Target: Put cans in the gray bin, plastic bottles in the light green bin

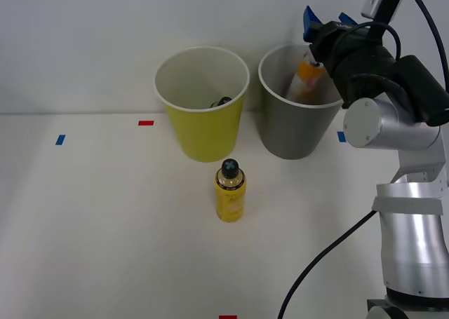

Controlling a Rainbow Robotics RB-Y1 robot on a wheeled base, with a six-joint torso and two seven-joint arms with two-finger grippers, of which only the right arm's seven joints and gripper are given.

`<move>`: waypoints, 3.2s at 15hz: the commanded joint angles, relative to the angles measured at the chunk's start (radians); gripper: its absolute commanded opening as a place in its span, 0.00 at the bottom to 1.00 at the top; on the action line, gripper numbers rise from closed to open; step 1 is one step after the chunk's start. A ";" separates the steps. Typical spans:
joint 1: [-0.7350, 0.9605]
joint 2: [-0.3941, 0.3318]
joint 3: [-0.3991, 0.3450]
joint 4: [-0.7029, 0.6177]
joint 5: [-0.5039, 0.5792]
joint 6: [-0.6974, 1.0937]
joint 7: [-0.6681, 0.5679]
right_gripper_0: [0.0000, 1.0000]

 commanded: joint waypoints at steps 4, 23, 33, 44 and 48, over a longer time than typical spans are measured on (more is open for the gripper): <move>0.009 0.000 0.003 0.001 -0.015 0.000 0.004 0.96; 0.066 -0.060 0.004 -0.051 -0.133 -0.026 0.010 1.00; 0.592 -0.189 0.156 -0.315 -0.233 -0.407 0.015 1.00; 1.118 -0.244 0.291 -0.329 0.046 -0.792 0.047 1.00; 1.256 -0.235 0.327 -0.329 0.072 -0.822 0.055 1.00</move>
